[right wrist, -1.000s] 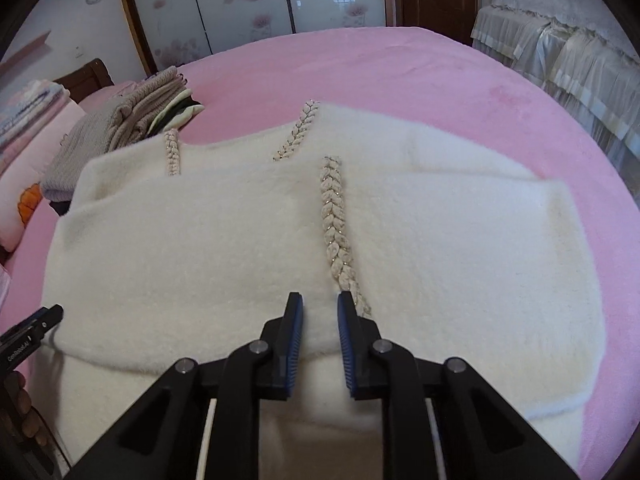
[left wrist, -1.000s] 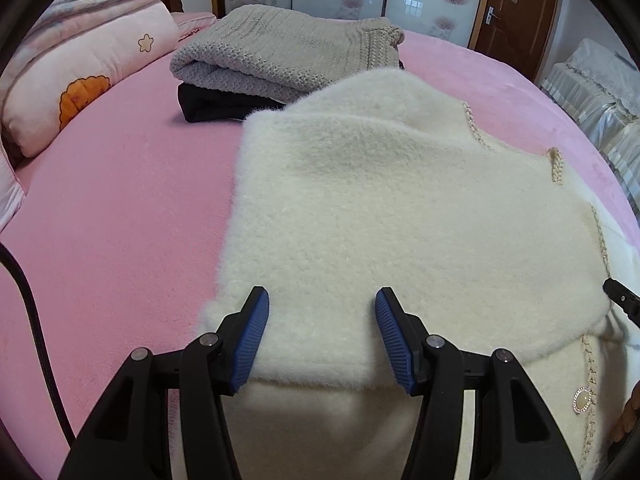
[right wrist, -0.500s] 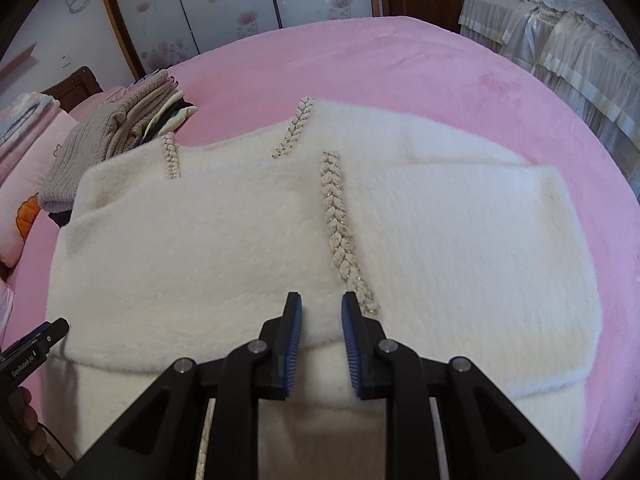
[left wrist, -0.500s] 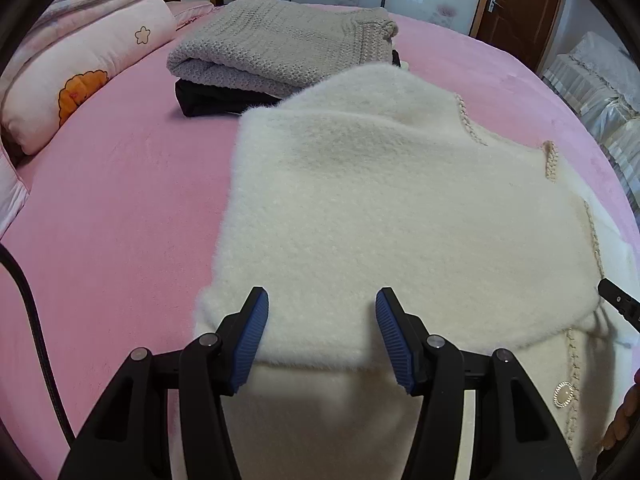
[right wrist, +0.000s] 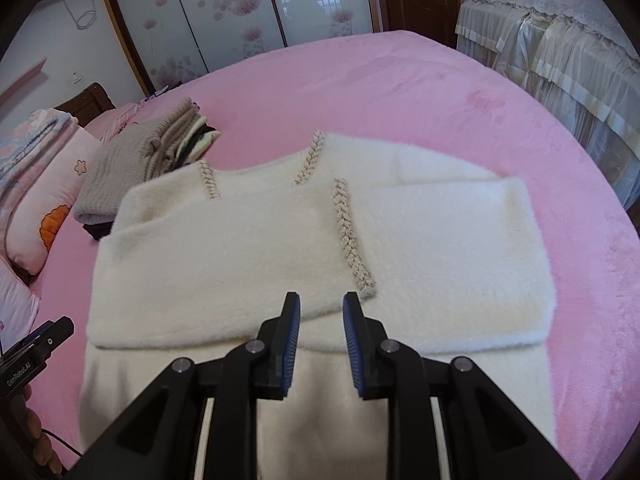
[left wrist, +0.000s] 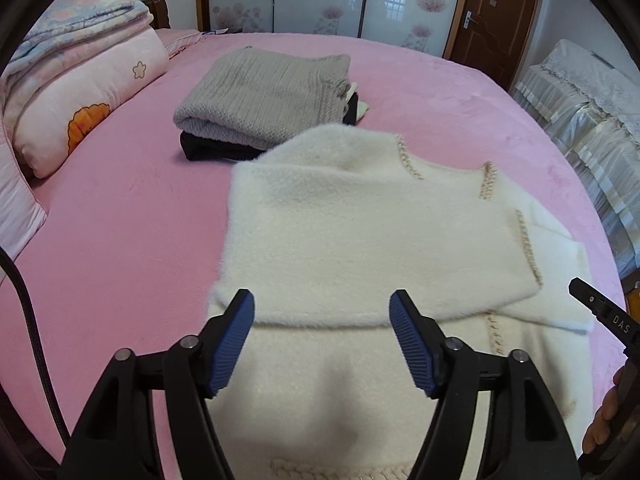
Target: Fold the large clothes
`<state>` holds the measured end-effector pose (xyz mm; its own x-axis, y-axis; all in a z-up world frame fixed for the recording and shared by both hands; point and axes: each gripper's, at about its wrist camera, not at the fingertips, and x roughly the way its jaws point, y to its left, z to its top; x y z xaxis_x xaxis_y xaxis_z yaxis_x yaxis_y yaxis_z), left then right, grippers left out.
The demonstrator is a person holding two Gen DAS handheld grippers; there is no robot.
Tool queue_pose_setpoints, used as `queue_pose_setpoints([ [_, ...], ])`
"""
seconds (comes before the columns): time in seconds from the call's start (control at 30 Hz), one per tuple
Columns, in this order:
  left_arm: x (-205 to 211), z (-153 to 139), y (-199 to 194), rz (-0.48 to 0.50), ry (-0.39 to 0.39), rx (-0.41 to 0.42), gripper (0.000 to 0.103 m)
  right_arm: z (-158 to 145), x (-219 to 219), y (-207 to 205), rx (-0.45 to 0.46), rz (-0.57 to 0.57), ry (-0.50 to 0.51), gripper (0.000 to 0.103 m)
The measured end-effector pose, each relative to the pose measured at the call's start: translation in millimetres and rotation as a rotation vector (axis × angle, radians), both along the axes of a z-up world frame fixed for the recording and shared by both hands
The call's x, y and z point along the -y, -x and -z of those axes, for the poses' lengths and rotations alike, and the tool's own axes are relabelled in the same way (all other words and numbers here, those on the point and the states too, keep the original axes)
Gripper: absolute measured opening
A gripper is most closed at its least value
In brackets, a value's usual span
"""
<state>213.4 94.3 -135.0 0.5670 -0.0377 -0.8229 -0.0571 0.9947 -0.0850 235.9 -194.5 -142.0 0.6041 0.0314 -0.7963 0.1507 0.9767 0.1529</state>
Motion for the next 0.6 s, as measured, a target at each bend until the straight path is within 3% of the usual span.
queue_pose_setpoints([
  [0.3,9,-48,49,0.027,0.006,0.058,0.077,-49,-8,47,0.075,-0.020,0.018,0.028],
  [0.6,8,-76,102,0.044,0.026,0.081,0.077,-75,-13,96,0.116,-0.042,0.016,0.029],
])
